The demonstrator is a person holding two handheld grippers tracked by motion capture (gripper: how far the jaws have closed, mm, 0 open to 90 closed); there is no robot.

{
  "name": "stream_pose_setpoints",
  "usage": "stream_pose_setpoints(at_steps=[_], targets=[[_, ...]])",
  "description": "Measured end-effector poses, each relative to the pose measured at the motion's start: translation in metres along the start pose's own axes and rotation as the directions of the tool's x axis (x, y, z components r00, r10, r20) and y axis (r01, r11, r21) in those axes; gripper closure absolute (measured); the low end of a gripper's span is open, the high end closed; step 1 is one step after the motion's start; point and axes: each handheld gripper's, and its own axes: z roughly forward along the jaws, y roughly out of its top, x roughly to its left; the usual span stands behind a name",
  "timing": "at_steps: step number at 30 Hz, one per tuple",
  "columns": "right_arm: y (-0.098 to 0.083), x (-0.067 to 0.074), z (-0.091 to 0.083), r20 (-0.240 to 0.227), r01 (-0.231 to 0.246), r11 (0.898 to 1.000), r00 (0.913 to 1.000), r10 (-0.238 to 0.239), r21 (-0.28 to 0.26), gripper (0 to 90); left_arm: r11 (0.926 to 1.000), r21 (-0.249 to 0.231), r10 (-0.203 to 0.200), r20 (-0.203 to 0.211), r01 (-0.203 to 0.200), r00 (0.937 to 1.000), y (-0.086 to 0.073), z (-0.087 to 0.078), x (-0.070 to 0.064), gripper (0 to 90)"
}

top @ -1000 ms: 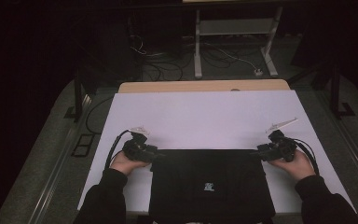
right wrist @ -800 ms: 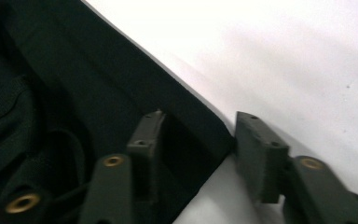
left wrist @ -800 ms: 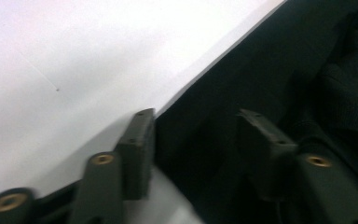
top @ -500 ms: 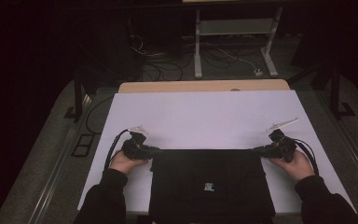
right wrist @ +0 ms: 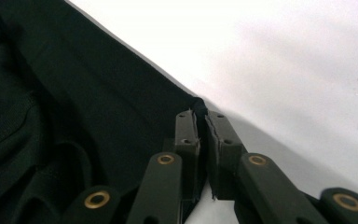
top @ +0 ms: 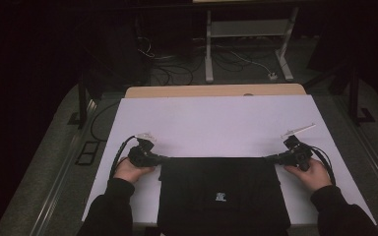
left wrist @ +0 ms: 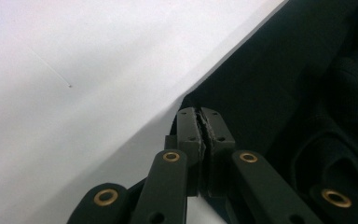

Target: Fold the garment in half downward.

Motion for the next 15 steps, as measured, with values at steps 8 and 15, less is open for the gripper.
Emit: stream_pose_setpoints(at_steps=[8,15], targets=[[0.0006,0.0011,-0.0014,0.002,-0.002,1.000,1.0000,0.002,-0.010,83.3,0.9996,-0.011,0.026,-0.037,-0.027,0.9990,0.0042,-0.0049,-0.0038,86.5],[0.0015,0.0011,-0.0026,0.013,-0.026,0.999,0.9996,0.027,-0.029,84.4,0.9981,-0.045,0.037,-0.098,-0.041,0.9945,0.0079,-0.0088,-0.0071,87.3]])
